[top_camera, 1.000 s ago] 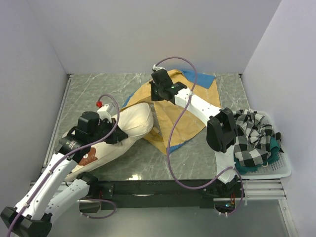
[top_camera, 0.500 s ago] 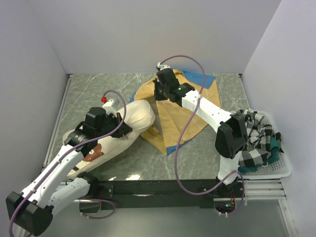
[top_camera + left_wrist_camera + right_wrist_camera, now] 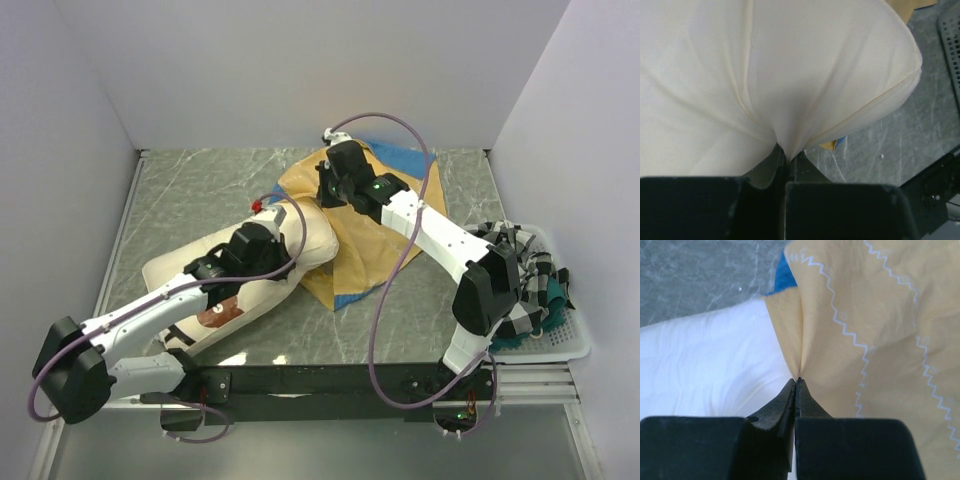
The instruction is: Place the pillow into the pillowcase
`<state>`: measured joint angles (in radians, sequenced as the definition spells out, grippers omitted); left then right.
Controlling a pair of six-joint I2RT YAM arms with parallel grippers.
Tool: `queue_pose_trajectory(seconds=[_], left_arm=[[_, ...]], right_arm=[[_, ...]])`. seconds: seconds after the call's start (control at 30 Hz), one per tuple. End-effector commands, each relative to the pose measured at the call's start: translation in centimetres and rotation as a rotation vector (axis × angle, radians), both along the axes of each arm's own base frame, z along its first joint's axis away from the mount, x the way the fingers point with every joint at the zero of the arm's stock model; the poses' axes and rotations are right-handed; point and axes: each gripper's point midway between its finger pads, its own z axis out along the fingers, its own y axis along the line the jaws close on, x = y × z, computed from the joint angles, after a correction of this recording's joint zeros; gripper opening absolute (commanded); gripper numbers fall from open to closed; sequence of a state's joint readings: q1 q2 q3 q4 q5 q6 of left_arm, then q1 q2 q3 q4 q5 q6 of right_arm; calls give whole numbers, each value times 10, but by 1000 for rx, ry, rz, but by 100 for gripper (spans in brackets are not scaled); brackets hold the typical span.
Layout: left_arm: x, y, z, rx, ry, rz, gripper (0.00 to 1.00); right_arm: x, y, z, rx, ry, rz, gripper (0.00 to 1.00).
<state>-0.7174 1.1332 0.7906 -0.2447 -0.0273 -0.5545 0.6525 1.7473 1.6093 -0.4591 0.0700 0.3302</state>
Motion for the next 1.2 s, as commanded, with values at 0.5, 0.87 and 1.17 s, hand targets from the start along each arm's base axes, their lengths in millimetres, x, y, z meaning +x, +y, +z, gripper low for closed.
queue_pose_trajectory(seconds=[0.5, 0.87, 1.17], left_arm=[[42, -9, -49, 12, -55, 312, 1], [55, -5, -66, 46, -36, 469, 1], [53, -35, -47, 8, -93, 446, 2]], right_arm=[[-60, -23, 32, -46, -28, 25, 0], [-82, 1, 46, -18, 30, 109, 0], [-74, 37, 57, 55, 102, 160, 0]])
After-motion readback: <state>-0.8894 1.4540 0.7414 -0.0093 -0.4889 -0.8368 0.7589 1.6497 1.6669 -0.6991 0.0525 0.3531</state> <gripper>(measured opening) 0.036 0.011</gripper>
